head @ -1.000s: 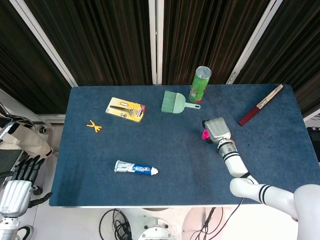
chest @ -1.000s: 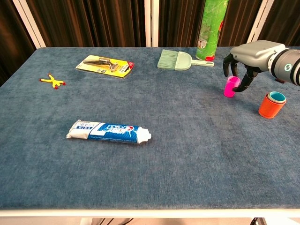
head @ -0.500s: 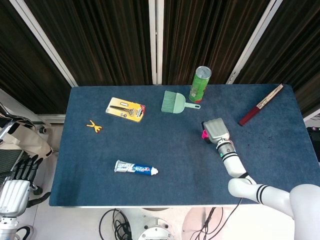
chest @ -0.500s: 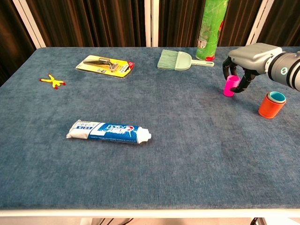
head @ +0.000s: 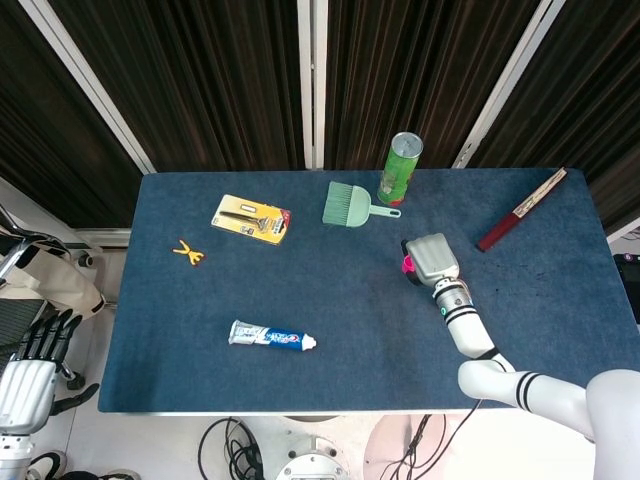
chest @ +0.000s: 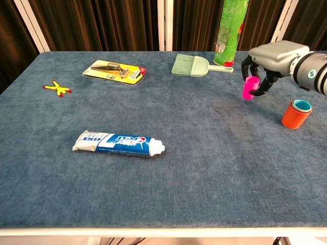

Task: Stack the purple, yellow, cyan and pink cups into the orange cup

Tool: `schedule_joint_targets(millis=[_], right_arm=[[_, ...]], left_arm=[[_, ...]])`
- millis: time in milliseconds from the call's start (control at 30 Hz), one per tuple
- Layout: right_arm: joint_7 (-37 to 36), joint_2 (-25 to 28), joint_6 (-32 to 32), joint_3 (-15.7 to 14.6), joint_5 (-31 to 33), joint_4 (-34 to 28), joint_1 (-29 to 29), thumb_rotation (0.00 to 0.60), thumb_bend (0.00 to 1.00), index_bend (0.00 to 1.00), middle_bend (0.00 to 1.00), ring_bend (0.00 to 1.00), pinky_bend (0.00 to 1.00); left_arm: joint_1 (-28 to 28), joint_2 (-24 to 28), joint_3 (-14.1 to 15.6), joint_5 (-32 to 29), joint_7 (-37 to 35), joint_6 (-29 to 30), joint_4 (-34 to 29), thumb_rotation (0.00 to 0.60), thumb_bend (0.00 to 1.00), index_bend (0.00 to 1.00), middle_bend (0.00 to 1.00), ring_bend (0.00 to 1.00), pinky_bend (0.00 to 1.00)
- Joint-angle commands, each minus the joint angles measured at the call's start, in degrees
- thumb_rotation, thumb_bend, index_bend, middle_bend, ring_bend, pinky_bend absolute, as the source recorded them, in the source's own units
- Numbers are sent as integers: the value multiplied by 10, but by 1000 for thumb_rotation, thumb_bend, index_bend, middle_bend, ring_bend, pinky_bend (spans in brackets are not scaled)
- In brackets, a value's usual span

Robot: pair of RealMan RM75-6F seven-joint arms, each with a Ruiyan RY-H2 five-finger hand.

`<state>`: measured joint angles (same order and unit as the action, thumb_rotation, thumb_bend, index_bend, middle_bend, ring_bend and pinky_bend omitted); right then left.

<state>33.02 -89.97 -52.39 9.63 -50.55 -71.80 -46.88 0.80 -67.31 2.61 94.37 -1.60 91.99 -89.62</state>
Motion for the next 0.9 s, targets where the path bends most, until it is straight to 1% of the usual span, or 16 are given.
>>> schedule_joint_targets(millis=[33,200,367,467,600,767,900], right_arm=[[-13,41,-37,7,-29,-57,16,600,278,574,555,916,967],[-22,116,-77,5,-60,-160,43,600,277,579,559,916,967],[-5,175,-114,-19,-93,-237,74,600,278,581,566,916,967],[-7,200,-122,-32,-102,-269,90,600,280,581,568,916,967],[-8,213,-122,-45,-104,-277,104,600,280,581,568,916,967],[-16,206,-110,-56,-94,-258,115,600,280,582,569,916,967],[-17,202,-99,-60,-84,-247,118,600,280,585,569,916,967]], left_arm=[[0,-1,0,1,0,1,1,600,22,32,0,0,0],[-1,-3,1,5,3,1,1,600,23,32,0,0,0],[-3,-9,0,9,8,1,0,600,23,32,0,0,0],[-3,-14,2,14,12,1,1,600,23,32,0,0,0],[-3,-17,4,19,15,3,0,600,23,33,0,0,0],[1,-17,7,22,17,8,0,600,23,32,0,0,0],[3,-14,8,22,13,11,0,600,22,32,0,0,0]])
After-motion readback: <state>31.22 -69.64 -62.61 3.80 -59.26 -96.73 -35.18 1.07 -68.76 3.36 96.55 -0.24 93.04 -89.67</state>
